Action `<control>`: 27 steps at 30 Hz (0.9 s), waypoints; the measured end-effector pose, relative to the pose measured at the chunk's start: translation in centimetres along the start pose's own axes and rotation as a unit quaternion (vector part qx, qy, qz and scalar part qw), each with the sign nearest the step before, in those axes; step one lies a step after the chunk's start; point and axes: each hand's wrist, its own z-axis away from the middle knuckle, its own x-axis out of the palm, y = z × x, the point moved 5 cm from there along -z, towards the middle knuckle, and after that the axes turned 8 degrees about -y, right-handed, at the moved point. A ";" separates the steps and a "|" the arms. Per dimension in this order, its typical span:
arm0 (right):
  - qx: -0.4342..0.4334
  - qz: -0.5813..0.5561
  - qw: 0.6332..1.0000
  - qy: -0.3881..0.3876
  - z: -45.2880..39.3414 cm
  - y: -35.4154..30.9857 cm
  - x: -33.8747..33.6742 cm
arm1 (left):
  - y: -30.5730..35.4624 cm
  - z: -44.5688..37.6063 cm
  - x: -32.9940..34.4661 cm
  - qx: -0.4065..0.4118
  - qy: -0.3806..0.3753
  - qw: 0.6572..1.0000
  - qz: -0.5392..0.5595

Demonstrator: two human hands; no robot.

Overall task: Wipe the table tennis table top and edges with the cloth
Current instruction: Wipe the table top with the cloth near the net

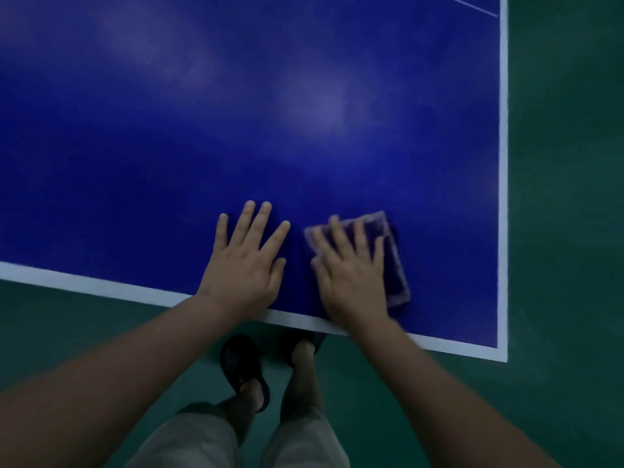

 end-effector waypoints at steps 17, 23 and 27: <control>-0.012 -0.022 0.999 0.035 -8.5 2.6 -3.5 | 3.7 -5.8 -1.0 -0.039 0.004 0.999 0.014; 0.003 -0.021 1.000 -0.020 -2.0 12.4 -2.6 | 4.4 -6.7 -1.2 -0.056 0.000 0.998 0.024; 0.177 -0.073 0.981 -0.008 -9.3 19.1 -6.7 | 5.2 -8.5 -1.7 -0.058 -0.001 0.998 0.029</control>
